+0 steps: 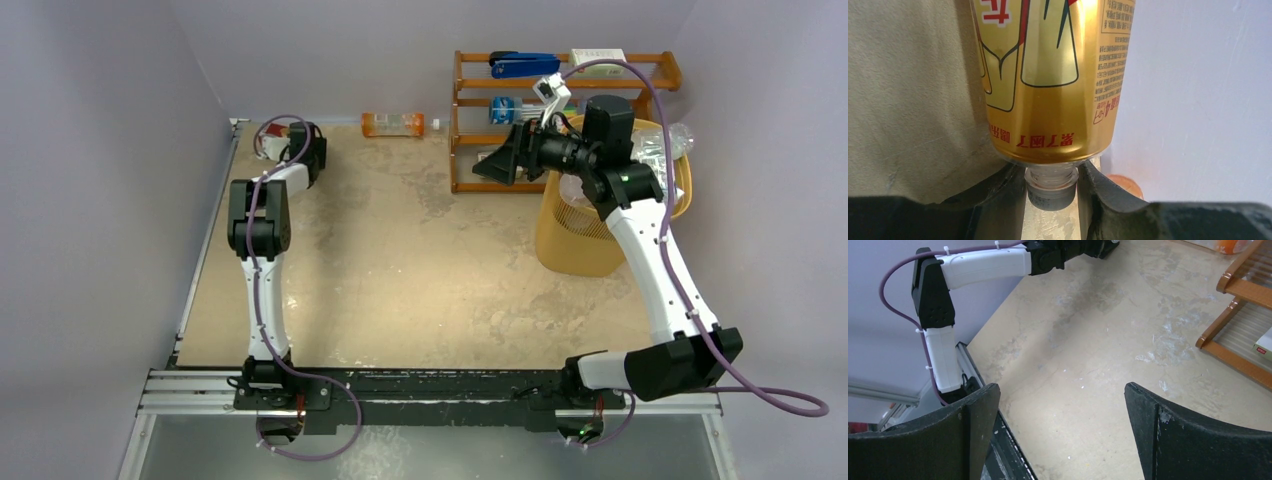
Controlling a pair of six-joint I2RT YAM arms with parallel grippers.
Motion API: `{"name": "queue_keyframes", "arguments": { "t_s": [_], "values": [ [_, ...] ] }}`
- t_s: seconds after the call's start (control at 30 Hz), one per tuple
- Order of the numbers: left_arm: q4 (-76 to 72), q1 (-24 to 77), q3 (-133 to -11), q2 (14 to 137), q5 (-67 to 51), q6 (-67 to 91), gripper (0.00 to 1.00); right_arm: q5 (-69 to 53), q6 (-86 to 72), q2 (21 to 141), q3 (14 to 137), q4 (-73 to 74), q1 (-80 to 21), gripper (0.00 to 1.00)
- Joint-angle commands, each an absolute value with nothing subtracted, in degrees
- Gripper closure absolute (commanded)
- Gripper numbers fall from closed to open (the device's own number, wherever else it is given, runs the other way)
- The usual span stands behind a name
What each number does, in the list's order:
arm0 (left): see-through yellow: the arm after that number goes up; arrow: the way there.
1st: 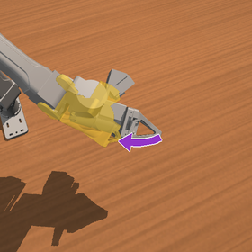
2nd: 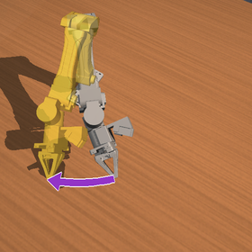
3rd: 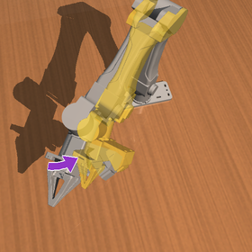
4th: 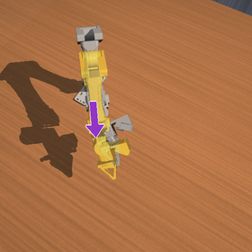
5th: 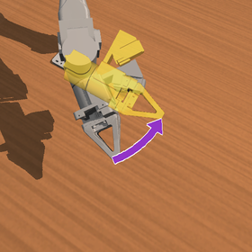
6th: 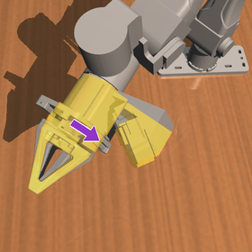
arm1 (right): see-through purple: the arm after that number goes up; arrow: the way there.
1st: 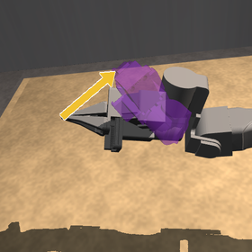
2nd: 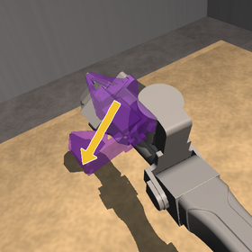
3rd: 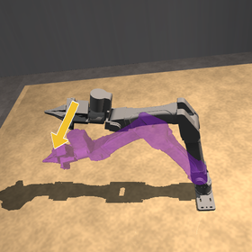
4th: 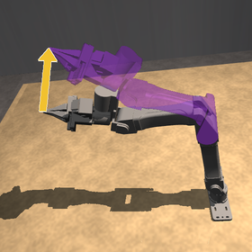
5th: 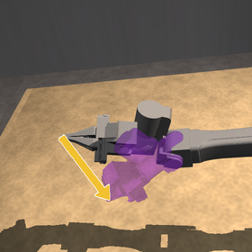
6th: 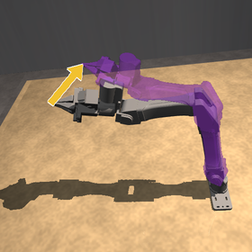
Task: Put the plastic bottles in the bin
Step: Pick up the plastic bottle at the center of the board.
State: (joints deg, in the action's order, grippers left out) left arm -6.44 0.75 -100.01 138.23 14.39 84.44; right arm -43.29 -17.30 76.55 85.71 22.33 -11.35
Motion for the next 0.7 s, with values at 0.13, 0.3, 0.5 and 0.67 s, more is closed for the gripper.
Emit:
{"name": "queue_keyframes", "arguments": {
  "t_s": [0.13,0.3,0.5,0.67],
  "values": [
    [-6.6,1.2,-92.3,131.0,12.4,77.5,0.74,-45.1,-17.3,74.2,85.7,18.8,-11.9,0.05],
    [-6.2,1.2,-83.0,120.9,7.2,71.9,0.74,-45.0,-18.5,72.2,85.2,19.0,-12.2,0.05],
    [-2.2,2.6,-74.1,110.4,-3.2,63.1,0.74,-43.8,-19.3,70.5,84.6,21.3,-12.3,0.05],
    [4.7,6.2,-69.8,102.4,-10.8,55.3,0.73,-40.9,-19.0,69.1,86.3,26.4,-12.3,0.05]
  ]
}}
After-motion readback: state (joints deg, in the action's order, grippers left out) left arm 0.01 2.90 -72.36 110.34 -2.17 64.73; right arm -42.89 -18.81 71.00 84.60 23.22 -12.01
